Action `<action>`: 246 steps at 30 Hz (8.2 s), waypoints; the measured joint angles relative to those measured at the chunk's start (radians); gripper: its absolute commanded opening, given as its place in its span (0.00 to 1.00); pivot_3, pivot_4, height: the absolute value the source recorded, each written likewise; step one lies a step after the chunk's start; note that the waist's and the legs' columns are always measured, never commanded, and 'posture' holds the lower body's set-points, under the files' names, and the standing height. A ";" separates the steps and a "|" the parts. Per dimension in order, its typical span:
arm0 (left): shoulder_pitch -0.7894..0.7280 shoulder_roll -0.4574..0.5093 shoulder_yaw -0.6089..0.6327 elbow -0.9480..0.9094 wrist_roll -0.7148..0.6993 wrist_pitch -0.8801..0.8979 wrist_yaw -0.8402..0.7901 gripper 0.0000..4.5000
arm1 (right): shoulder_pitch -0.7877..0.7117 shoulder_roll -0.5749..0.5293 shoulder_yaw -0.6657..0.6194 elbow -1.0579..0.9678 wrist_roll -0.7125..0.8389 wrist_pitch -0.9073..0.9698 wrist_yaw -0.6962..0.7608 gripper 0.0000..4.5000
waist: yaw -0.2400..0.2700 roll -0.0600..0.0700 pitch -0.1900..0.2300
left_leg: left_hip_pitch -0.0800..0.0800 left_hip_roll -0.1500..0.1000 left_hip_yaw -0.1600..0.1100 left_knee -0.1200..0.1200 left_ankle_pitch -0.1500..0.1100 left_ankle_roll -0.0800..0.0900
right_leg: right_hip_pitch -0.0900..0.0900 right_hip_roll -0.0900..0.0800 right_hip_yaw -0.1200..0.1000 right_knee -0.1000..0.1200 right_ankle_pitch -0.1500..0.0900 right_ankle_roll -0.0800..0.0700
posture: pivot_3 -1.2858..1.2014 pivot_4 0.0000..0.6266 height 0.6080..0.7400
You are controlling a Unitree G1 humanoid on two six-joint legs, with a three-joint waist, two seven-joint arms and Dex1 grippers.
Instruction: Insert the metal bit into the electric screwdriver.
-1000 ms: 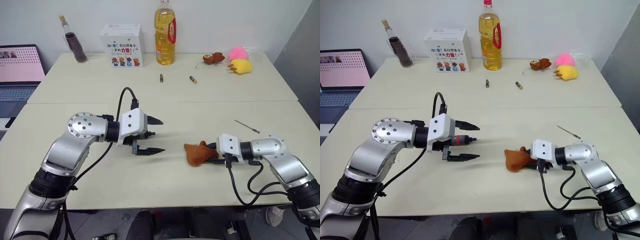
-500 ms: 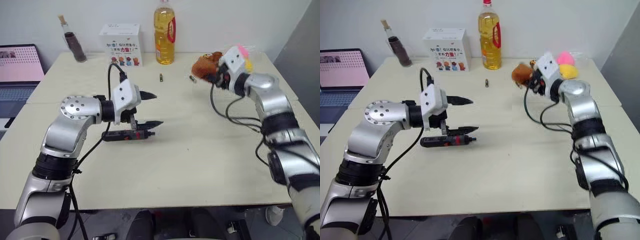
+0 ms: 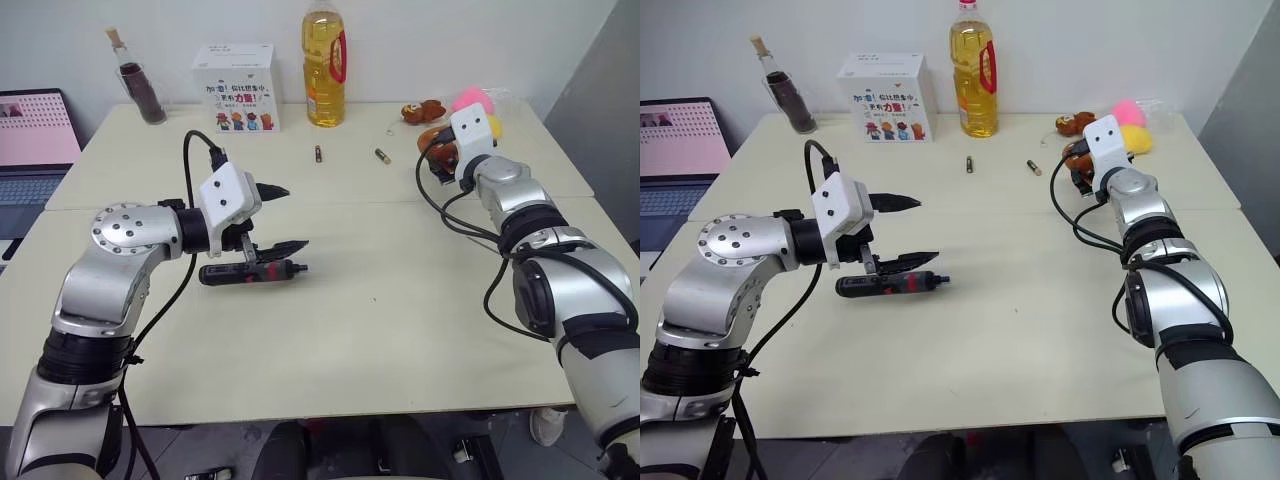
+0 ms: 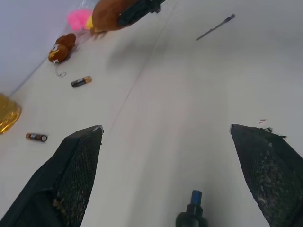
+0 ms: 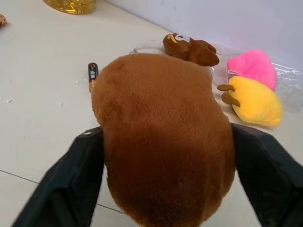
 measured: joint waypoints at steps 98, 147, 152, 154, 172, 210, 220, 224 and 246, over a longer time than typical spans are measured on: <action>-0.544 -0.240 -0.500 1.071 0.688 -0.488 -0.472 0.44 | 1.333 -0.123 0.169 -2.073 0.436 0.575 0.331 1.00 | 0.020 0.002 -0.001 | 0.006 -0.002 -0.009 0.005 -0.003 0.005 | 0.007 0.008 -0.006 0.007 -0.001 0.000 | 0.52 0.24 1.00; 0.172 -0.514 0.039 0.022 -0.004 0.055 0.280 0.38 | 0.996 -0.112 -0.138 -1.999 0.878 0.766 0.167 1.00 | 0.011 0.003 -0.001 | 0.003 -0.002 -0.012 0.014 -0.005 0.008 | 0.006 0.005 -0.003 0.013 -0.002 0.000 | 0.52 0.24 1.00; 0.221 -0.462 0.039 -0.048 -0.043 0.081 0.280 0.38 | 1.008 -0.133 -0.139 -1.983 0.870 0.765 0.175 1.00 | 0.009 0.003 -0.001 | 0.003 -0.001 -0.012 0.013 -0.005 0.008 | 0.006 0.006 -0.002 0.013 -0.002 0.000 | 0.52 0.24 1.00; 0.245 -0.428 0.039 -0.087 -0.062 0.093 0.276 0.38 | 1.010 -0.141 -0.139 -1.979 0.869 0.763 0.181 1.00 | 0.007 0.003 -0.001 | 0.004 -0.001 -0.013 0.013 -0.005 0.008 | 0.006 0.006 -0.002 0.013 -0.002 0.000 | 0.52 0.24 1.00; -0.019 -0.534 -0.064 0.048 -0.117 0.099 0.322 0.38 | 0.993 -0.177 -0.128 -1.919 0.824 0.720 0.231 1.00 | 0.033 0.001 0.000 | 0.001 -0.003 -0.010 0.014 -0.005 0.009 | 0.007 0.005 -0.004 0.009 -0.002 0.000 | 0.52 0.24 1.00; 0.152 -0.461 -0.095 0.050 -0.072 -0.069 0.314 0.38 | 1.157 -0.243 -0.175 -1.845 0.704 0.645 0.262 1.00 | 0.031 0.001 -0.001 | 0.003 -0.001 -0.010 0.013 -0.005 0.009 | 0.009 0.007 -0.003 0.007 -0.001 0.000 | 0.52 0.24 1.00; 0.072 -0.510 -0.120 0.077 -0.088 -0.043 0.316 0.38 | 1.107 -0.472 -0.153 -1.543 0.491 0.605 0.323 1.00 | 0.036 0.001 0.000 | 0.002 -0.003 -0.008 0.014 -0.005 0.009 | 0.008 0.005 -0.003 0.006 -0.001 0.000 | 0.52 0.24 1.00; 0.068 -0.558 -0.146 0.159 -0.053 -0.095 0.323 0.38 | 1.012 -0.551 -0.093 -1.384 0.428 0.589 0.424 1.00 | 0.030 0.001 0.000 | 0.002 -0.002 -0.007 0.013 -0.005 0.009 | 0.007 0.006 -0.003 0.006 -0.001 0.000 | 0.52 0.24 1.00; 0.121 -0.636 -0.194 0.175 0.029 -0.231 0.342 0.38 | 0.221 -0.394 0.425 -0.194 -0.093 0.240 0.956 1.00 | 0.036 0.003 -0.001 | 0.002 -0.002 -0.005 0.014 -0.005 0.008 | 0.007 -0.001 -0.003 0.004 0.001 0.001 | 0.52 0.24 1.00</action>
